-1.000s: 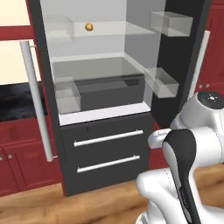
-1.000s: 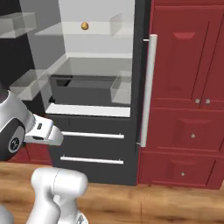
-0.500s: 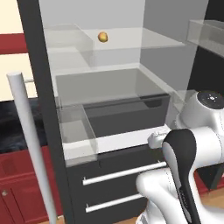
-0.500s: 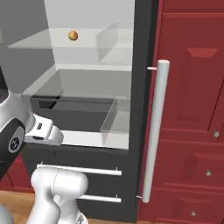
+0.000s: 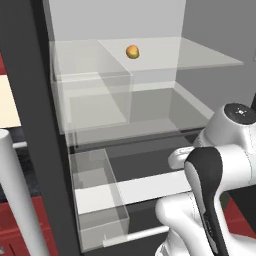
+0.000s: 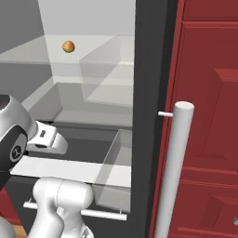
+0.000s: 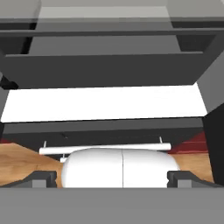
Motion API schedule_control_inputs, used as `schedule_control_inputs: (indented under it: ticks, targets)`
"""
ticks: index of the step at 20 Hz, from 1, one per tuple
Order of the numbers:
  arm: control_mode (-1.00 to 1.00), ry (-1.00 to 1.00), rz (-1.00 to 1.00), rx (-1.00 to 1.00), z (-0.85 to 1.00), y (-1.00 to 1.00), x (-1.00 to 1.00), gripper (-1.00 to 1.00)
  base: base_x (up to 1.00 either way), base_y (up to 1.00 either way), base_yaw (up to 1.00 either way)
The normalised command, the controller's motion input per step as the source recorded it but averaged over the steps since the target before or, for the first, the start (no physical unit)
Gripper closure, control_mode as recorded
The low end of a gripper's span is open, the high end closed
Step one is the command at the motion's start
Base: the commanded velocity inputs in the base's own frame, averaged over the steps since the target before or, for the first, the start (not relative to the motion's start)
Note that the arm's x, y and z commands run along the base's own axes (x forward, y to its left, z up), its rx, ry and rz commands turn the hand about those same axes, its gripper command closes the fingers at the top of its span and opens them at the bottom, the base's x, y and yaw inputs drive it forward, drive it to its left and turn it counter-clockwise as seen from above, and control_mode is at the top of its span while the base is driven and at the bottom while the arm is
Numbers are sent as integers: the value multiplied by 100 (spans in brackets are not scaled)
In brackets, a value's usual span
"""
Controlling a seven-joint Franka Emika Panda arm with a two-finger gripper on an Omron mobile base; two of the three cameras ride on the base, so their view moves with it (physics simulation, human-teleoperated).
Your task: Place the cold items (mango and tomato) from the fridge in one tupperware on the dining counter. Place the warm items (kebab skewer and hot dog) in the stove area in another tupperware.
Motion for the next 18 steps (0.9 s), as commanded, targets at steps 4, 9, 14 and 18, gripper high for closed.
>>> schedule_control_inputs:
  ticks: [4, 9, 14, 18]
  targets:
    - [-100, -7, 19, 12, 33, 0, 23, -100, 13, 0, 4]
    - [-100, -25, 23, 4, 97, 10, 43, -100, 0, 0, 0]
    - [-100, -26, 7, -4, 100, 23, 40, -100, 0, 0, 0]
    - [-100, -22, 0, -15, 100, 18, 28, -100, 0, 0, 0]
